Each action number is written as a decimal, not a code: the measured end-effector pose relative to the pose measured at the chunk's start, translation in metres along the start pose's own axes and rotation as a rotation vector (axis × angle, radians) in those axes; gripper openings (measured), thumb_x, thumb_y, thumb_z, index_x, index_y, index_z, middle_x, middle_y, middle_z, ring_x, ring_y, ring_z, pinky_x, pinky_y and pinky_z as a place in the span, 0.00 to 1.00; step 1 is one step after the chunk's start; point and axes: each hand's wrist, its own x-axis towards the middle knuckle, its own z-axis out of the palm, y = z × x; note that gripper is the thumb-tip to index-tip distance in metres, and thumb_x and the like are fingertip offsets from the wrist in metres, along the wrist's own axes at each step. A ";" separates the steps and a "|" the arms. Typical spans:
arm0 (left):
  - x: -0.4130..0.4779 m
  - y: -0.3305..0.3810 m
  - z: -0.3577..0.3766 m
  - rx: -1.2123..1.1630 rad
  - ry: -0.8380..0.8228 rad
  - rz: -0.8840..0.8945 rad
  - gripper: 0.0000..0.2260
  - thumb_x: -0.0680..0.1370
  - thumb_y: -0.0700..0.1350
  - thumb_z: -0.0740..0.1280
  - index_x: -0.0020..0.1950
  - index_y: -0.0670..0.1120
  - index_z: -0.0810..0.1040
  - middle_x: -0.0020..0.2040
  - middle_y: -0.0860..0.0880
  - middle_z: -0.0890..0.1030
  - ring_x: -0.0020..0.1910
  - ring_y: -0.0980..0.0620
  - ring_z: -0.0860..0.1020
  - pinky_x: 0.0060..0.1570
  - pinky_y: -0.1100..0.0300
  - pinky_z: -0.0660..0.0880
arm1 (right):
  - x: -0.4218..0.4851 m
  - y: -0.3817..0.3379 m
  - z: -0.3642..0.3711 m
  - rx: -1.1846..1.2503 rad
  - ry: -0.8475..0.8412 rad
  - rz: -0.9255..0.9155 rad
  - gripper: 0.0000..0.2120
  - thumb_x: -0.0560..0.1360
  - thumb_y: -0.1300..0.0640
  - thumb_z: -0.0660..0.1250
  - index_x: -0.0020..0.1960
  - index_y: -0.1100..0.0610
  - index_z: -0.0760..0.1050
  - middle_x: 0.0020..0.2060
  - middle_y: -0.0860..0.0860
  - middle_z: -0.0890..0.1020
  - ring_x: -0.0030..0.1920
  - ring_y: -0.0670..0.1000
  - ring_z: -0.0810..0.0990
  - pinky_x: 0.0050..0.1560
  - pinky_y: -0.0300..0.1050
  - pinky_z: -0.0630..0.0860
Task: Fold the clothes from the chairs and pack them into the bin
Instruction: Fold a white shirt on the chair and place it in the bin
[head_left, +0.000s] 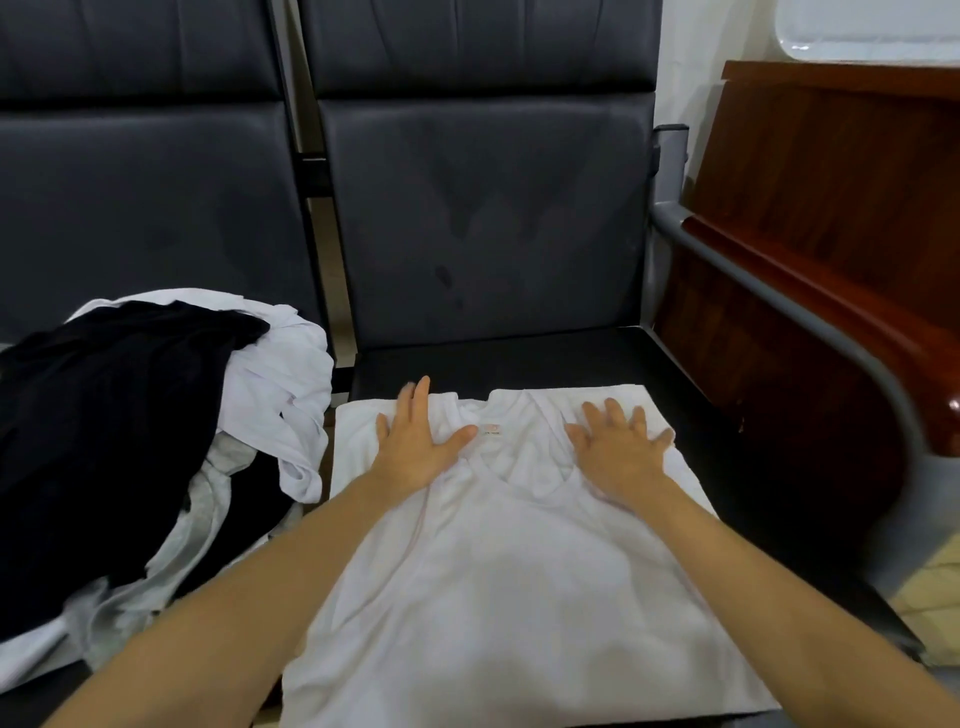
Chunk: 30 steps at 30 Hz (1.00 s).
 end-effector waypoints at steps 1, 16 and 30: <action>-0.006 0.002 -0.005 0.075 0.021 0.005 0.38 0.77 0.64 0.59 0.79 0.49 0.44 0.79 0.47 0.44 0.78 0.48 0.45 0.73 0.44 0.38 | 0.001 0.001 0.001 -0.010 -0.061 0.016 0.28 0.80 0.37 0.41 0.78 0.45 0.45 0.78 0.47 0.46 0.77 0.60 0.44 0.69 0.72 0.44; -0.117 -0.004 -0.009 0.323 -0.163 0.024 0.30 0.78 0.67 0.43 0.78 0.58 0.42 0.78 0.53 0.36 0.77 0.49 0.37 0.71 0.39 0.34 | -0.105 0.016 0.017 0.043 -0.028 -0.094 0.30 0.80 0.36 0.42 0.78 0.46 0.44 0.78 0.48 0.45 0.78 0.53 0.40 0.73 0.62 0.38; -0.192 -0.012 -0.061 0.323 -0.157 -0.026 0.28 0.78 0.52 0.64 0.75 0.48 0.58 0.73 0.45 0.58 0.72 0.45 0.58 0.68 0.53 0.61 | -0.140 -0.036 0.018 0.136 0.185 -0.436 0.21 0.82 0.49 0.55 0.73 0.54 0.64 0.74 0.52 0.64 0.75 0.54 0.57 0.74 0.50 0.53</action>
